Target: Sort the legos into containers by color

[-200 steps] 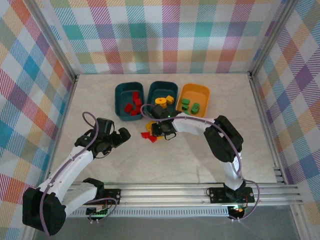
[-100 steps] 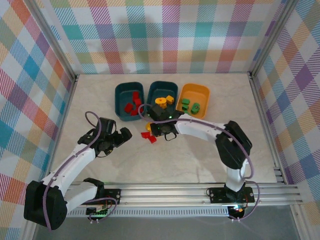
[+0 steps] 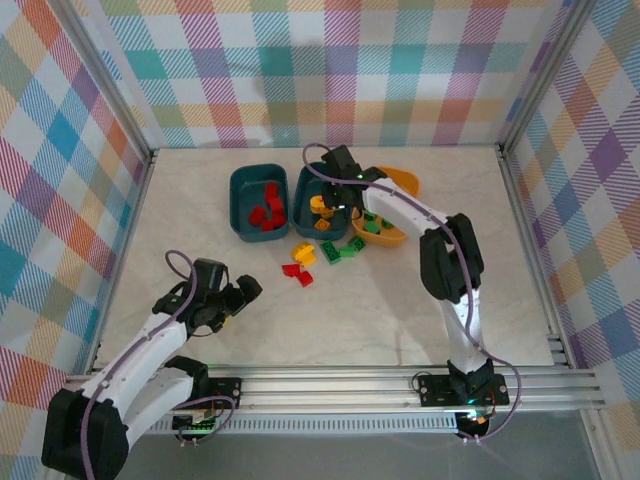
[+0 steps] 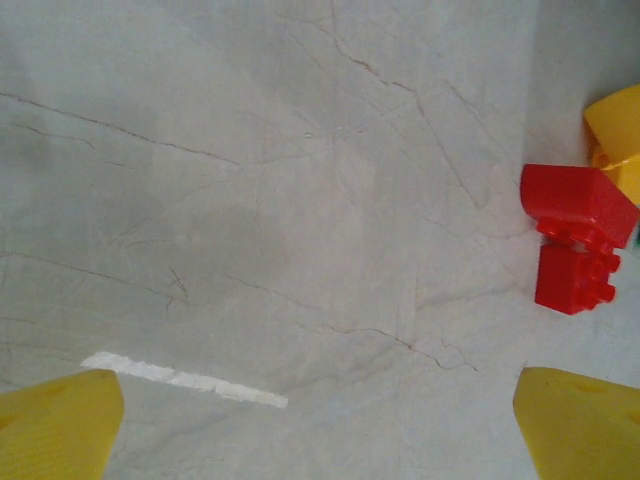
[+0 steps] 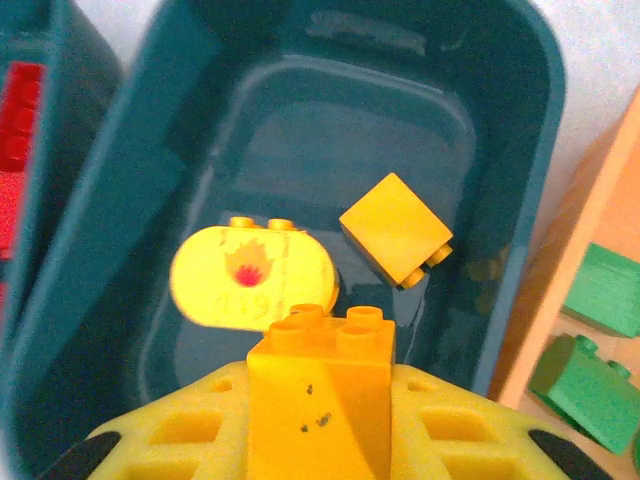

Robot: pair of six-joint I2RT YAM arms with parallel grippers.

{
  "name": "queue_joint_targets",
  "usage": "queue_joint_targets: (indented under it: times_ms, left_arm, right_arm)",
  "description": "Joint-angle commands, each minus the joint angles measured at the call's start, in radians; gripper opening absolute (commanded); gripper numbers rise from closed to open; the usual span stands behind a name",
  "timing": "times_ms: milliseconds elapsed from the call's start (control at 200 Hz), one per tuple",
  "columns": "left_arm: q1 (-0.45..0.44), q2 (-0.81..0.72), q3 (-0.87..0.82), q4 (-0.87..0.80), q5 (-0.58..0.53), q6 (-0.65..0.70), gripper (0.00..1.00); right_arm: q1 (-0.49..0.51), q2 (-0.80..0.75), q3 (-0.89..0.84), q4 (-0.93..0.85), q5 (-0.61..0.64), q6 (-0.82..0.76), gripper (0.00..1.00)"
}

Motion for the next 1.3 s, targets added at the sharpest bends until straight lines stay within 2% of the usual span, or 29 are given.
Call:
queue_joint_targets:
  times_ms: [0,70,145,245,345,420,495,615,880,1025,1160,1295]
  left_arm:
    - [-0.001,-0.047,-0.016,-0.043,-0.025,-0.016,1.0]
    - [0.0,-0.055,-0.008,-0.047,-0.031,-0.012,1.0]
    - [0.0,-0.045,0.012,-0.054,-0.039,0.003,1.0]
    - [0.001,-0.017,0.05,-0.065,-0.06,0.027,1.0]
    - [0.004,0.014,0.079,-0.077,-0.1,0.033,1.0]
    - [0.011,0.029,0.098,-0.131,-0.192,-0.019,1.0]
    - [0.023,0.02,0.092,-0.171,-0.281,-0.088,1.0]
    - [0.042,-0.021,0.06,-0.181,-0.329,-0.163,1.0]
    - [0.056,-0.073,-0.013,-0.17,-0.311,-0.199,1.0]
    - [0.058,-0.082,-0.039,-0.169,-0.291,-0.197,1.0]
    - [0.058,-0.1,-0.056,-0.151,-0.288,-0.198,1.0]
    - [0.058,-0.097,-0.055,-0.124,-0.285,-0.196,1.0]
  right_arm:
    - [0.003,0.058,0.121,-0.101,-0.027,-0.03,0.33]
    - [0.003,0.071,0.16,-0.133,-0.017,-0.03,0.53]
    - [0.008,0.033,0.15,-0.126,-0.006,-0.037,0.59]
    - [0.031,-0.071,0.076,-0.087,0.02,-0.043,0.6]
    - [0.097,-0.177,-0.048,-0.032,0.034,-0.039,0.6]
    - [0.176,-0.219,-0.138,0.004,0.021,-0.032,0.59]
    - [0.258,-0.206,-0.19,0.01,-0.004,-0.047,0.59]
    - [0.367,-0.145,-0.222,0.03,0.002,-0.145,0.59]
    - [0.393,-0.028,-0.166,-0.016,0.014,-0.149,0.65]
    - [0.393,0.026,-0.121,-0.113,0.099,0.031,0.72]
    - [0.403,0.015,-0.154,-0.111,0.065,0.204,0.74]
    - [0.409,0.009,-0.181,-0.043,0.023,0.292,0.7]
